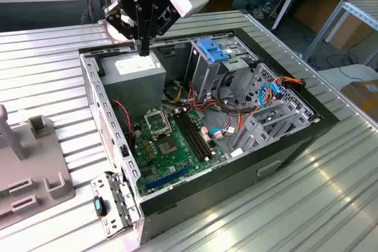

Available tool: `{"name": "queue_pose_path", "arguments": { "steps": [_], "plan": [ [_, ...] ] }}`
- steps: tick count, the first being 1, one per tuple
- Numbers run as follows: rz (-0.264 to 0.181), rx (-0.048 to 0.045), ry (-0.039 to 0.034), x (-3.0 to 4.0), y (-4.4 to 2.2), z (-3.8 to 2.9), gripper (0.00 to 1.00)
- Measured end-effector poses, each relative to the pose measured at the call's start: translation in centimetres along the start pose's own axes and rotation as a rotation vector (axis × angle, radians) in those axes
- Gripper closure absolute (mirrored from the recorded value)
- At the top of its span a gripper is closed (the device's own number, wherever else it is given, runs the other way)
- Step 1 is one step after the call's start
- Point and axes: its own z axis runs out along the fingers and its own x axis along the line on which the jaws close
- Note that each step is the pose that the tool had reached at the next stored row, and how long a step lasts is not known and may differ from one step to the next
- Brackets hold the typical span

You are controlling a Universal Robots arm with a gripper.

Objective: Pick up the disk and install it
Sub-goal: 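Reach for the disk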

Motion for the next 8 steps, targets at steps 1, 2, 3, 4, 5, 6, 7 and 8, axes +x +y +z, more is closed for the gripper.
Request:
{"name": "queue_pose_path", "arguments": {
  "steps": [1, 2, 3, 4, 5, 6, 7, 8],
  "plan": [
    [0.0, 0.0, 0.0, 0.0, 0.0, 0.0, 0.89],
    [0.0, 0.0, 0.0, 0.0, 0.0, 0.0, 0.89],
    [0.0, 0.0, 0.0, 0.0, 0.0, 0.0, 0.89],
    [0.0, 0.0, 0.0, 0.0, 0.0, 0.0, 0.89],
    [0.0, 0.0, 0.0, 0.0, 0.0, 0.0, 0.89],
    [0.0, 0.0, 0.0, 0.0, 0.0, 0.0, 0.89],
    [0.0, 0.0, 0.0, 0.0, 0.0, 0.0, 0.89],
    [0.0, 0.0, 0.0, 0.0, 0.0, 0.0, 0.89]
  ]
}}
